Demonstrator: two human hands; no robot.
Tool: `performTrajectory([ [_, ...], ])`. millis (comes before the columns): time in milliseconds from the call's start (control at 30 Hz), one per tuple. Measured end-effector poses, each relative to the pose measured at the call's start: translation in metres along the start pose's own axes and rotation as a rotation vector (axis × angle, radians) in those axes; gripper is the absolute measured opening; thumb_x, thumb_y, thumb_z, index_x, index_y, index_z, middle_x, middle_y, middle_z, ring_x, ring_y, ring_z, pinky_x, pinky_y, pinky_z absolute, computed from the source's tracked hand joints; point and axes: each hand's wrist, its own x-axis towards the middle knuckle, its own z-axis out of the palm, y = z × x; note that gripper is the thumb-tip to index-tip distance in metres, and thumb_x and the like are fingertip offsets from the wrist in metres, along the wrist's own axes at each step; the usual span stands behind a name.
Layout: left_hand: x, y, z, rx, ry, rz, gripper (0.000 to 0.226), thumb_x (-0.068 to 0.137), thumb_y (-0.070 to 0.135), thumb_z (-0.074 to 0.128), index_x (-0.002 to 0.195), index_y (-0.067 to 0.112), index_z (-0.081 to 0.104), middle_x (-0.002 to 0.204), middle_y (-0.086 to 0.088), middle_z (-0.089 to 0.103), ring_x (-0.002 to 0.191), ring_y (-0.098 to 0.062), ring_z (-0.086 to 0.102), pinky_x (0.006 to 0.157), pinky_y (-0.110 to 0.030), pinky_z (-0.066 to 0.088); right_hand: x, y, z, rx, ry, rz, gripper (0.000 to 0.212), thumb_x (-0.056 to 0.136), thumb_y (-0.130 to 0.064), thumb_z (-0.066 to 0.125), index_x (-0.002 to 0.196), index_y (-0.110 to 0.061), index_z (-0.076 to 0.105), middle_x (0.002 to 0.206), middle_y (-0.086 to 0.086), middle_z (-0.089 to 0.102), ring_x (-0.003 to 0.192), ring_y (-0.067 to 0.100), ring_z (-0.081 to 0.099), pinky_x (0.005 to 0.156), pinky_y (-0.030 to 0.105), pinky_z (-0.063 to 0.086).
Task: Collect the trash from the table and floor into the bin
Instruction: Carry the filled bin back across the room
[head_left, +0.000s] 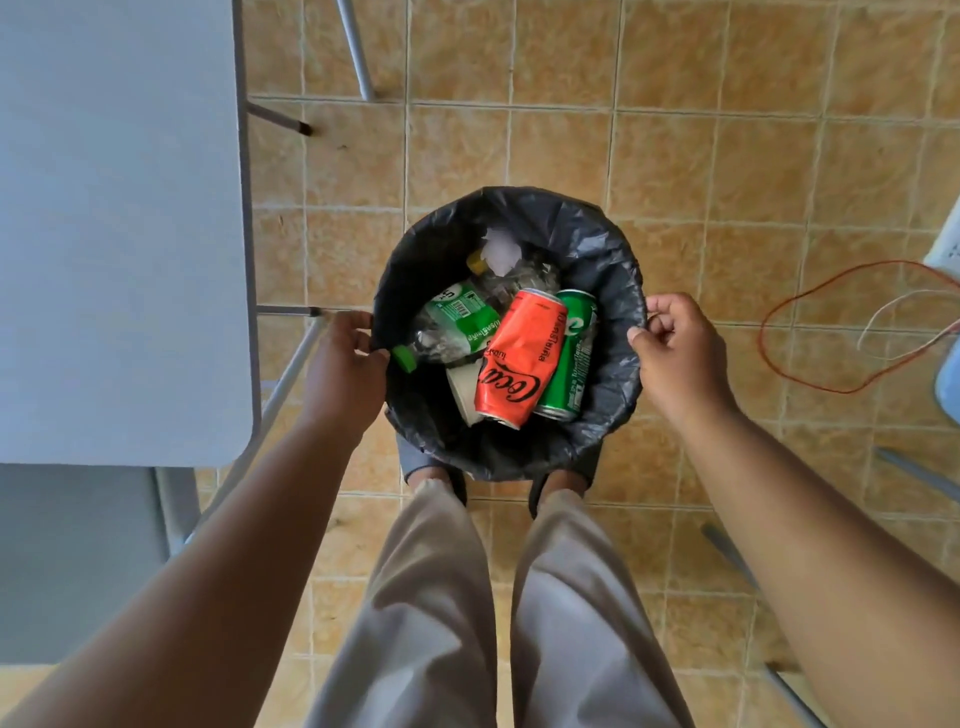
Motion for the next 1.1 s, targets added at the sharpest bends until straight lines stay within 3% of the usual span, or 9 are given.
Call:
performTrajectory([
  [133,0.044,-0.011,0.016,0.028,0.03,0.008,0.028,0.089,0.007,0.055,0.105,0.03,0.052,0.085,0.009,0.057,0.075,-0.02,0.063,0.066,-0.053,0.059,0.039,0.011,0.034,0.011,-0.012,0.001,0.024,0.09,-0.013,0.064,0.113,-0.019,0.058,0.076,-0.012,0.051,0.065,0.005,0.049,0.06,0.012,0.036],
  [200,0.065,-0.011,0.022,0.038,0.045,-0.002,0.027,0.089,0.01,0.055,0.103,0.034,0.053,0.083,0.01,0.056,0.069,-0.016,0.06,0.064,-0.054,0.059,0.055,0.014,0.047,0.011,-0.021,-0.003,0.024,0.091,-0.013,0.063,0.113,-0.018,0.058,0.075,-0.011,0.05,0.063,0.002,0.048,0.05,0.002,0.031],
  [333,0.105,-0.011,0.03,0.062,0.079,0.011,0.03,0.087,0.004,0.053,0.1,0.032,0.053,0.074,0.007,0.053,0.068,-0.02,0.056,0.068,-0.055,0.057,0.084,0.011,0.067,0.001,-0.032,-0.015,0.025,0.092,-0.012,0.063,0.115,-0.017,0.057,0.076,-0.009,0.051,0.063,0.001,0.048,0.044,0.002,0.031],
  [500,0.139,-0.009,0.032,0.105,0.099,0.009,0.031,0.087,0.002,0.055,0.099,0.031,0.052,0.074,0.005,0.054,0.068,-0.024,0.059,0.062,-0.055,0.058,0.113,0.001,0.082,-0.026,-0.052,-0.024,0.027,0.092,-0.014,0.063,0.118,-0.019,0.056,0.086,-0.005,0.055,0.069,0.007,0.052,0.054,0.016,0.035],
  [600,0.154,-0.006,0.031,0.082,0.097,-0.011,0.034,0.085,0.002,0.055,0.097,0.033,0.052,0.074,0.006,0.055,0.073,-0.025,0.061,0.066,-0.054,0.059,0.126,-0.007,0.088,-0.033,-0.066,-0.024,0.029,0.092,-0.014,0.062,0.119,-0.019,0.056,0.092,-0.001,0.057,0.08,0.017,0.056,0.064,0.022,0.039],
  [733,0.166,-0.005,0.03,0.061,0.063,-0.042,0.04,0.08,-0.001,0.053,0.095,0.037,0.053,0.075,0.006,0.058,0.072,-0.024,0.065,0.064,-0.053,0.06,0.137,-0.012,0.095,-0.073,-0.089,-0.008,0.029,0.091,-0.013,0.061,0.119,-0.019,0.055,0.083,-0.007,0.054,0.084,0.021,0.06,0.074,0.035,0.052],
  [833,0.172,-0.007,0.03,-0.032,0.008,-0.099,0.043,0.069,-0.001,0.047,0.086,0.038,0.055,0.077,0.002,0.062,0.07,-0.025,0.064,0.064,-0.061,0.058,0.144,-0.012,0.099,-0.081,-0.138,0.012,0.03,0.091,-0.008,0.059,0.118,-0.02,0.054,0.081,-0.007,0.054,0.087,0.025,0.063,0.077,0.049,0.058],
  [967,0.175,-0.009,0.034,-0.111,-0.027,-0.141,0.043,0.065,0.003,0.045,0.097,0.029,0.057,0.087,-0.004,0.062,0.078,-0.033,0.063,0.069,-0.066,0.055,0.148,-0.009,0.103,-0.103,-0.175,0.018,0.033,0.089,-0.003,0.053,0.118,-0.019,0.055,0.089,0.001,0.059,0.09,0.029,0.064,0.076,0.052,0.058],
  [1100,0.177,-0.016,0.037,0.012,0.003,-0.083,0.051,0.075,-0.008,0.056,0.111,0.027,0.059,0.092,-0.001,0.065,0.085,-0.031,0.069,0.064,-0.055,0.06,0.149,-0.005,0.106,-0.11,-0.192,0.014,0.034,0.088,-0.001,0.052,0.116,-0.021,0.055,0.09,0.002,0.059,0.089,0.03,0.065,0.074,0.052,0.058],
])
